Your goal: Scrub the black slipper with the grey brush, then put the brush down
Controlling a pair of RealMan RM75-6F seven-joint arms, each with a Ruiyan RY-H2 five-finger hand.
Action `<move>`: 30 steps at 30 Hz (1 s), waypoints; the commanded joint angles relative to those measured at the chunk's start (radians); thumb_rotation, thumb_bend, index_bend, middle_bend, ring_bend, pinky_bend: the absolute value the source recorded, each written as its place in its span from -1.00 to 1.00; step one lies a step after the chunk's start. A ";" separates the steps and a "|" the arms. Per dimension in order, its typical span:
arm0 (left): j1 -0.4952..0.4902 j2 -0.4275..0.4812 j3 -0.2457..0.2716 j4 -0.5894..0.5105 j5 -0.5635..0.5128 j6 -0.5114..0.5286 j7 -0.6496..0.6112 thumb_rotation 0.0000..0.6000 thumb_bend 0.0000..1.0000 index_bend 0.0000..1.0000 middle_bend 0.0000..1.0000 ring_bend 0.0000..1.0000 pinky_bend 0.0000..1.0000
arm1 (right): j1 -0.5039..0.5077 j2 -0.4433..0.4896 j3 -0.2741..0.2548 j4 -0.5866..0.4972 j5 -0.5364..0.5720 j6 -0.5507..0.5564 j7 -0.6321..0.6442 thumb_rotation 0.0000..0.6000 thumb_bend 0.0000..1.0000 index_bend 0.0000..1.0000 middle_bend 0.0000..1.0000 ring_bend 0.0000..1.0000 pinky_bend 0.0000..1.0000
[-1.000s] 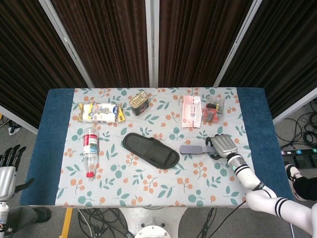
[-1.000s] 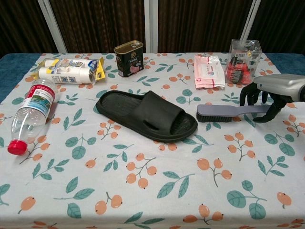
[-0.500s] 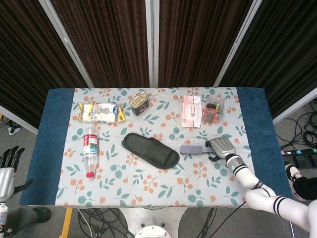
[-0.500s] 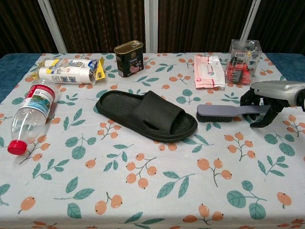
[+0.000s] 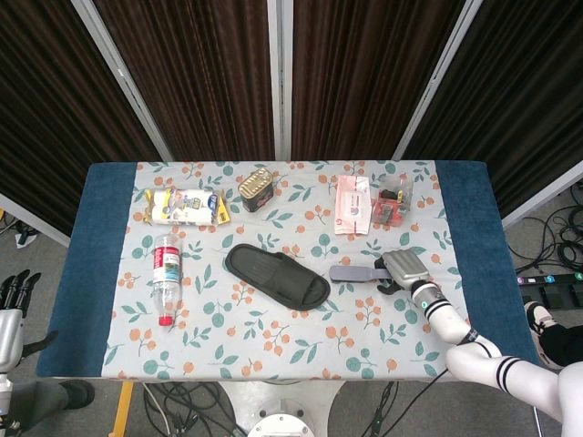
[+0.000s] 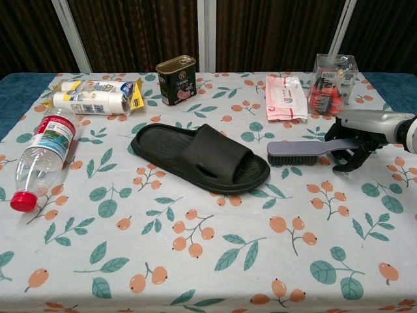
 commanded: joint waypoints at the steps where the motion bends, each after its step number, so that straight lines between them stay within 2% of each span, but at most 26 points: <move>1: -0.003 0.001 -0.002 -0.007 -0.005 -0.006 0.002 1.00 -0.66 -0.68 -0.66 -0.80 -0.67 | 0.008 -0.001 0.001 0.003 -0.005 0.003 -0.005 1.00 -0.65 0.83 0.66 0.69 0.99; 4: -0.010 0.003 -0.006 -0.013 -0.001 -0.010 0.009 1.00 -0.69 -0.68 -0.66 -0.80 -0.67 | 0.016 -0.002 0.004 0.009 -0.003 0.004 -0.013 1.00 -0.65 1.00 0.77 0.83 1.00; 8: -0.024 0.014 -0.009 -0.010 0.040 0.004 -0.005 1.00 -0.71 -0.67 -0.66 -0.80 -0.67 | 0.006 0.005 0.008 -0.006 -0.018 0.044 -0.001 1.00 -0.63 1.00 0.89 0.95 1.00; 11: -0.052 0.035 -0.011 -0.010 0.093 0.007 -0.022 1.00 -0.70 -0.66 -0.66 -0.80 -0.67 | -0.003 0.053 0.009 -0.059 -0.040 0.054 0.041 1.00 -0.56 1.00 0.92 0.99 1.00; 15: -0.115 0.075 -0.018 -0.039 0.164 -0.029 -0.067 1.00 -0.52 -0.66 -0.66 -0.80 -0.67 | -0.016 0.138 0.017 -0.155 -0.081 0.108 0.055 1.00 -0.47 1.00 0.97 1.00 1.00; 23: -0.314 0.098 -0.063 -0.074 0.275 -0.175 -0.131 1.00 -0.11 -0.66 -0.66 -0.80 -0.68 | -0.016 0.307 0.040 -0.353 -0.109 0.176 -0.028 1.00 -0.26 1.00 0.97 1.00 1.00; 27: -0.431 0.050 -0.087 -0.060 0.292 -0.278 -0.190 1.00 -0.11 -0.66 -0.66 -0.80 -0.68 | -0.015 0.350 0.050 -0.425 -0.085 0.202 -0.091 1.00 -0.25 1.00 0.97 1.00 1.00; 30: -0.530 0.009 -0.094 -0.029 0.295 -0.389 -0.241 1.00 -0.21 -0.66 -0.66 -0.80 -0.68 | -0.003 0.368 0.055 -0.462 -0.067 0.197 -0.127 1.00 -0.25 1.00 0.98 1.00 1.00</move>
